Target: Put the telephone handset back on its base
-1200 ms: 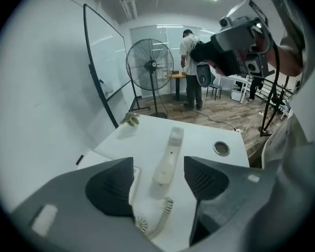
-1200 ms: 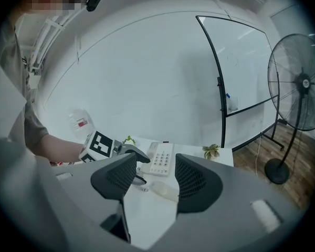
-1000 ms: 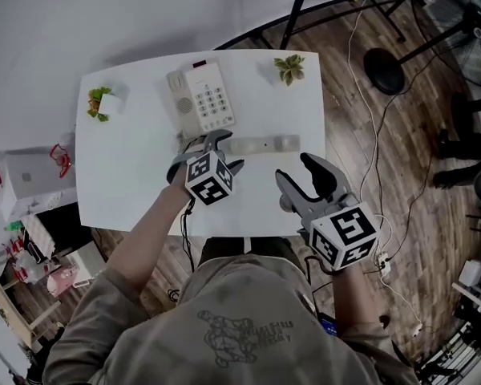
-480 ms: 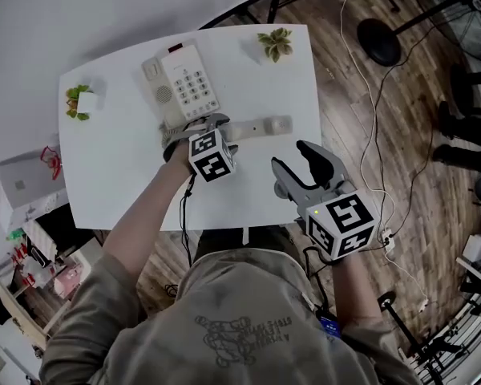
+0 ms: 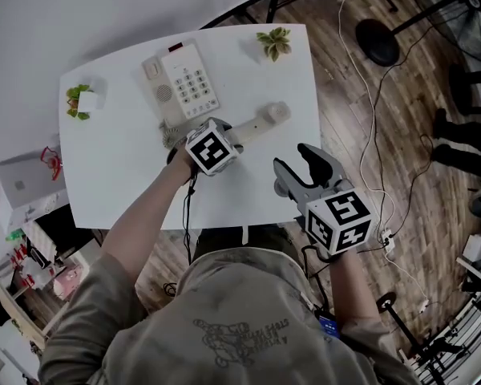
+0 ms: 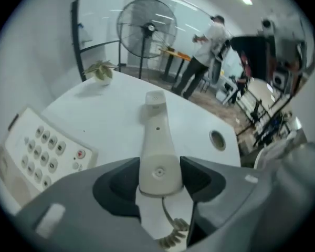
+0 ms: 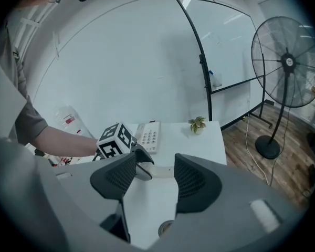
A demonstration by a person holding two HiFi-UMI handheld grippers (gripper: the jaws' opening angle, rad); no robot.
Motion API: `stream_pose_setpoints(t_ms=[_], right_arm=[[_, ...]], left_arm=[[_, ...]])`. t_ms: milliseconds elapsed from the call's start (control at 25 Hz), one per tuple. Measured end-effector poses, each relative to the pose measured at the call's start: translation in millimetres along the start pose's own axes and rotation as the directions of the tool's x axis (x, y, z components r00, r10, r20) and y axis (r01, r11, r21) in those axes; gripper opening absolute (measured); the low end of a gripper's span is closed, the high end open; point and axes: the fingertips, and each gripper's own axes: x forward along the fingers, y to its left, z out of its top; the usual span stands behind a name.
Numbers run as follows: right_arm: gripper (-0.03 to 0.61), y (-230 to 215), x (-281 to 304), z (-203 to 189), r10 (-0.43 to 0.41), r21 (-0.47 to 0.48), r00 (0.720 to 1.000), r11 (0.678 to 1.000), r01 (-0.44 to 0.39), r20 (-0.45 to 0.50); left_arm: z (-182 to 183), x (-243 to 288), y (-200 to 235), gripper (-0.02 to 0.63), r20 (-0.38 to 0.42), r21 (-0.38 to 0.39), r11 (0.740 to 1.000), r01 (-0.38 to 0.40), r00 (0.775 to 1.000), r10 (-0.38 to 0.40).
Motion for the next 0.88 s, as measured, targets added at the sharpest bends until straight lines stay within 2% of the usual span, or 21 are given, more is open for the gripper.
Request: stream_pose_setpoints(t_ms=[120, 240, 360, 520, 640, 720, 800, 880], right_arm=[[0.252, 4, -1, -1, 0.0, 0.002, 1.0, 1.0, 0.0, -0.003], [0.249, 7, -5, -1, 0.011, 0.006, 1.0, 1.0, -0.011, -0.002], [0.245, 12, -8, 2, 0.02, 0.018, 1.0, 1.0, -0.02, 0.007], [0.241, 19, -15, 4, 0.037, 0.034, 0.999, 0.999, -0.038, 0.026], [0.241, 23, -19, 6, 0.046, 0.039, 0.998, 0.998, -0.047, 0.037], [0.241, 27, -22, 7, 0.052, 0.046, 0.998, 0.997, -0.055, 0.047], [0.248, 30, -27, 10, 0.054, 0.067, 0.996, 0.996, -0.058, 0.071], [0.256, 33, -34, 16, 0.052, 0.085, 0.993, 0.995, -0.061, 0.104]], left_arm=[[4, -11, -5, 0.247, 0.115, -0.219, 0.972, 0.082, 0.992, -0.057], [2, -21, -12, 0.245, 0.186, -0.357, 0.919, 0.167, 0.977, -0.105], [-3, -28, -21, 0.245, 0.25, -0.46, 0.853, 0.248, 0.957, -0.144], [-6, -46, -30, 0.244, 0.382, -0.561, 0.744, 0.363, 0.911, -0.156], [-4, -65, -38, 0.244, 0.481, -0.59, 0.67, 0.451, 0.862, -0.157], [-2, -83, -45, 0.244, 0.552, -0.59, 0.621, 0.516, 0.819, -0.157], [4, -105, -54, 0.244, 0.629, -0.57, 0.578, 0.584, 0.763, -0.151], [11, -131, -61, 0.244, 0.704, -0.532, 0.543, 0.649, 0.696, -0.142]])
